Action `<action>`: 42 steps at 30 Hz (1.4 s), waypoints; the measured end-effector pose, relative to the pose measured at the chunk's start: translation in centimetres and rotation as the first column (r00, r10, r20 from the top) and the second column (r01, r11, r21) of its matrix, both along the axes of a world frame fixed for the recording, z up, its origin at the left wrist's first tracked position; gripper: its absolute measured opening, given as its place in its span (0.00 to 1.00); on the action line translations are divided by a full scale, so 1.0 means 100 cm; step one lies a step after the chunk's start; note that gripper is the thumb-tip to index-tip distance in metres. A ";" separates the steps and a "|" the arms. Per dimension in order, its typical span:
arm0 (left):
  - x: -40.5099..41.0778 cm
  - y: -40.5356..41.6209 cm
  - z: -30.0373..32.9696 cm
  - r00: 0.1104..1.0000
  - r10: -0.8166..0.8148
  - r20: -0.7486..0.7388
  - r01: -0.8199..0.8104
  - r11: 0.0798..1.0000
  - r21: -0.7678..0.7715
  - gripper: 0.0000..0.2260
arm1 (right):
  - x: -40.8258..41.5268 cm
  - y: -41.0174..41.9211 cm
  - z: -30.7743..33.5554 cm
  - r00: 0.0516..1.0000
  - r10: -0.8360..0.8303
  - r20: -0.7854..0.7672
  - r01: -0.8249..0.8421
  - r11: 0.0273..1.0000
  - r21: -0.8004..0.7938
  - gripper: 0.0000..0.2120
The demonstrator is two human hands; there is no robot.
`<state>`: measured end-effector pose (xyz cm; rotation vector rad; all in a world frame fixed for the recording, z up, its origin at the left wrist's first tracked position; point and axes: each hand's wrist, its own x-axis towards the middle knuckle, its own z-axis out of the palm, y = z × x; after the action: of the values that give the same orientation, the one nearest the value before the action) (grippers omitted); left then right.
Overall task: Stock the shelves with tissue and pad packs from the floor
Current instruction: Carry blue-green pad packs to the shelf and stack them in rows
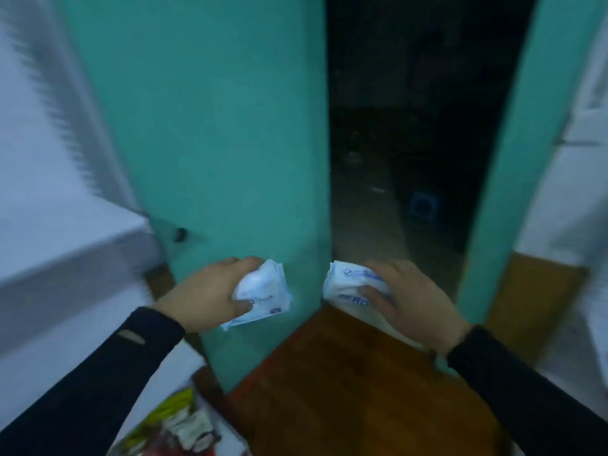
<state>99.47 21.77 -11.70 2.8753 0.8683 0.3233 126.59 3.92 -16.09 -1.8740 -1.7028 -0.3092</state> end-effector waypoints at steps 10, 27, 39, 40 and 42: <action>-0.350 0.042 0.118 0.836 0.532 0.137 -0.549 0.817 0.178 0.28 | -0.272 0.194 0.137 0.855 0.496 0.150 -0.511 0.856 0.082 0.20; -0.555 0.100 0.077 0.625 0.762 0.169 -0.776 0.631 0.022 0.21 | -0.537 0.378 0.089 0.586 0.811 0.004 -0.805 0.582 -0.117 0.28; -0.556 0.137 0.090 0.400 0.910 -0.113 -0.888 0.354 -0.292 0.35 | -0.542 0.446 0.106 0.607 0.745 -0.275 -0.771 0.469 -0.431 0.44; -0.555 0.138 0.090 0.395 0.912 -0.110 -0.888 0.348 -0.303 0.35 | -0.541 0.449 0.106 0.586 0.754 -0.296 -0.786 0.441 -0.433 0.42; -0.555 0.140 0.089 0.387 0.920 -0.070 -0.885 0.349 -0.309 0.34 | -0.543 0.449 0.111 0.561 0.771 -0.303 -0.804 0.420 -0.421 0.38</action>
<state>43.92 35.75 -2.82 1.7387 2.2149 0.3823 72.32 48.81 -5.00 -1.0878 -2.5786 0.6711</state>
